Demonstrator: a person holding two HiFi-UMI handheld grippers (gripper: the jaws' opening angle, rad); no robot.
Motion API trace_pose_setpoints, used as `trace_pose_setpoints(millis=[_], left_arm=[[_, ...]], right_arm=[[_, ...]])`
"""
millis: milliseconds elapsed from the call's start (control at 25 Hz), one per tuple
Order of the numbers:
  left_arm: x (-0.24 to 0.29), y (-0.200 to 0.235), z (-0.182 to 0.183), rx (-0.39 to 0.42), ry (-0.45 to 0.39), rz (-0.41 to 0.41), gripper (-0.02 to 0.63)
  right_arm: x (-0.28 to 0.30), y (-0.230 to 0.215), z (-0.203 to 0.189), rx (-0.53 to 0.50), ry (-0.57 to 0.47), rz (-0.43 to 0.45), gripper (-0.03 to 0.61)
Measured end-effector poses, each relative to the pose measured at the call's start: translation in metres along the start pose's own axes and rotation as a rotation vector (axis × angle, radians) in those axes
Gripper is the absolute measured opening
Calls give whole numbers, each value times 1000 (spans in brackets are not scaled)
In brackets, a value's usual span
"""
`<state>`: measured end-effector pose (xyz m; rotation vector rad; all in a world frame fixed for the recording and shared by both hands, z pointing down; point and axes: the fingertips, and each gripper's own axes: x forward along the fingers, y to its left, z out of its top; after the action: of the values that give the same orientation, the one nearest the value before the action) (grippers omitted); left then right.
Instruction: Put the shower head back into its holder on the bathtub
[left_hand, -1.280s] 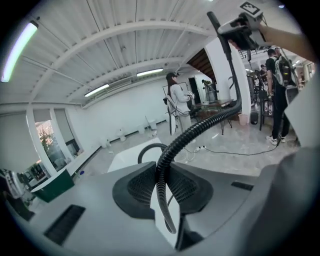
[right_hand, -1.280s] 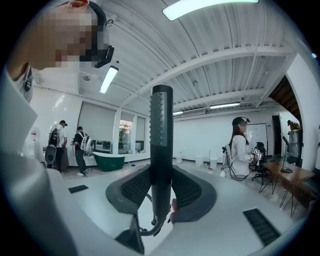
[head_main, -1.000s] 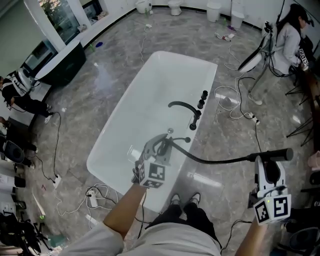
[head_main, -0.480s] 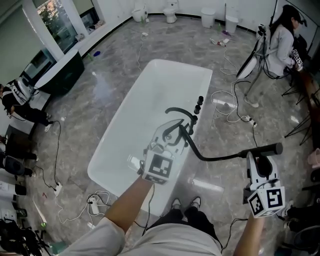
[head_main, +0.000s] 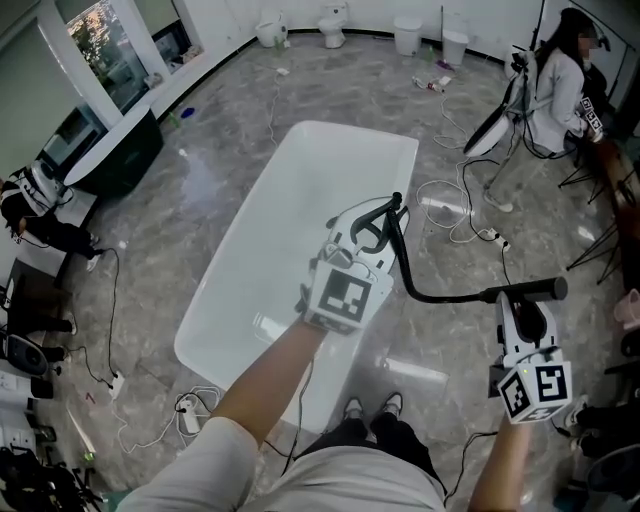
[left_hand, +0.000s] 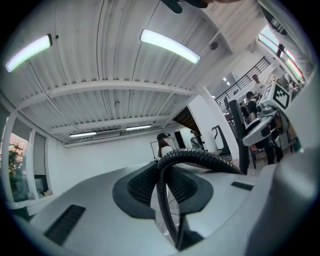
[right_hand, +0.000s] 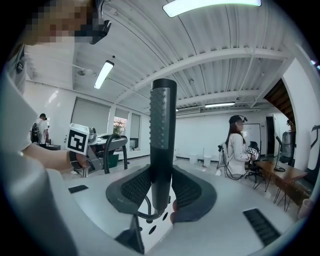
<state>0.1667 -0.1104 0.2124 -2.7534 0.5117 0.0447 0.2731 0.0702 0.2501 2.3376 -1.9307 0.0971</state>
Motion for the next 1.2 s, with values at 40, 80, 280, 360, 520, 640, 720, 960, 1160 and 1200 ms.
trace_pose_setpoints(millis=[40, 80, 280, 360, 520, 640, 720, 960, 1160, 1200], left_arm=[[6, -2, 1, -2, -13, -8, 61], [13, -5, 0, -2, -27, -17, 61], [37, -17, -3, -42, -71, -57, 61], [46, -21, -7, -66, -70, -63, 61], [68, -29, -19, -67, -70, -57, 61], [86, -25, -20, -31, -73, -26, 61], [100, -17, -18, 9, -72, 1, 61], [135, -8, -19, 80, -58, 79, 61], [154, 7, -39, -43, -23, 148, 61], [156, 9, -44, -67, -18, 156, 61]], right_arm=[[0, -1, -1, -1, 2, -4, 130], [1, -3, -3, -2, 6, -8, 130], [3, -9, -11, 7, 25, -36, 130], [4, -14, -14, 11, 29, -43, 130], [11, -29, -23, 15, 43, -39, 130], [26, -43, -24, 17, 46, -21, 130], [40, -54, -24, 22, 49, 5, 130], [86, -91, -29, 35, 55, 117, 130], [119, -108, -26, 39, 61, 202, 130], [123, -109, -28, 41, 62, 212, 130]])
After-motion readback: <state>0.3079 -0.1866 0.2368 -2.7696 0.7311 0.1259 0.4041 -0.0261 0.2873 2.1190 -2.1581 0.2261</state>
